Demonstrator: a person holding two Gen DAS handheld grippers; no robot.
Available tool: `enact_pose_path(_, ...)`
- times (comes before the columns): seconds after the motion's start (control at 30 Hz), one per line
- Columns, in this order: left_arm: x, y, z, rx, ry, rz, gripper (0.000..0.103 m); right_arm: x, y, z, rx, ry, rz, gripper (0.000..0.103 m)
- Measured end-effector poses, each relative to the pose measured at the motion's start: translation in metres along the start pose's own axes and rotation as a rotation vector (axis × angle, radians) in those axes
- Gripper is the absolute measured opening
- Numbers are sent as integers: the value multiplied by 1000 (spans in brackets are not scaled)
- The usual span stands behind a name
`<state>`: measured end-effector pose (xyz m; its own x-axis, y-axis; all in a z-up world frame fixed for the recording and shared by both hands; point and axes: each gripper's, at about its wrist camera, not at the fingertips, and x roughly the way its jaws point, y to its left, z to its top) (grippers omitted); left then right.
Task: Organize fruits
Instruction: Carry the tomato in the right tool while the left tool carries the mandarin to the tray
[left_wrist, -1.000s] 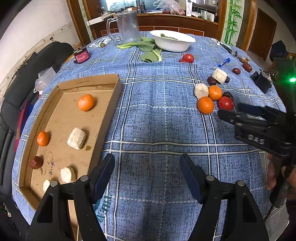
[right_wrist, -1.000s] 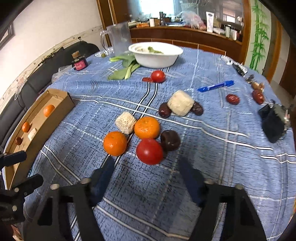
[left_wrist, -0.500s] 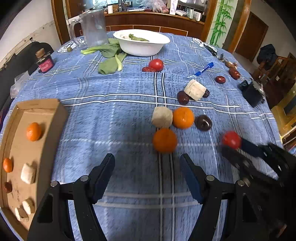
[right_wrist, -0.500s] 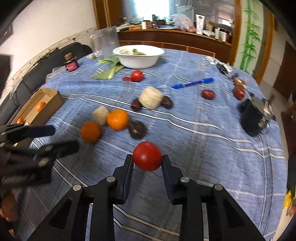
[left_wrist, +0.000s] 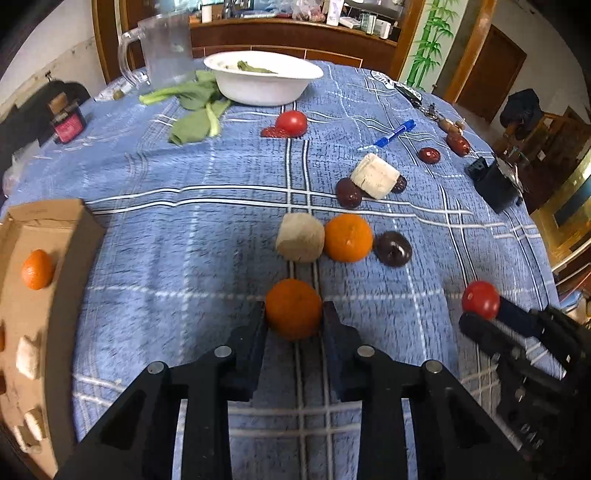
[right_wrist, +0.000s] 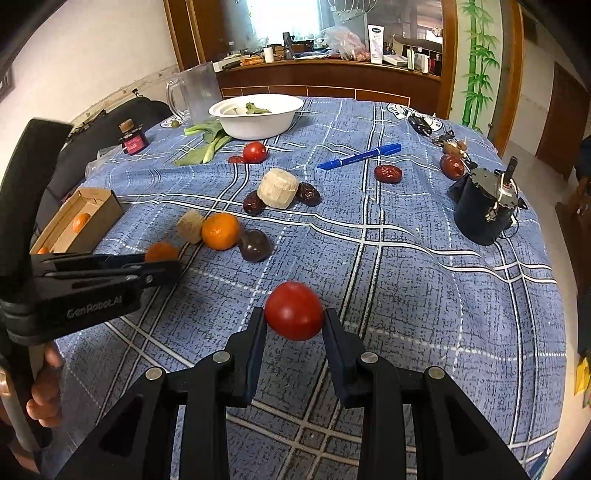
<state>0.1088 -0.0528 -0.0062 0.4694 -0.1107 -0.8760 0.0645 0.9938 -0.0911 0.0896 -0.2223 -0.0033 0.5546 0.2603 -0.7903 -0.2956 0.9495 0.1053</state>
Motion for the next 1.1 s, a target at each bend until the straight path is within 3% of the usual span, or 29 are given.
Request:
enact_pose_path(0.27, -34, 17, -35, -10, -20, -57, 28, -20, 11, -15, 6, -9, -27, 33)
enact_pose_path(0.53, -66, 31, -73, 27, -57, -30, 28, -37, 28, -41, 41, 4, -40, 33)
enact_pose_path(0.73, -84, 47, -80, 24, -74, -61, 28, -42, 44, -49, 57, 14, -56, 33)
enact_pose_path(1.1, -109, 81, -87, -4, -116, -41, 28, -45, 83, -46, 53, 0, -55, 33)
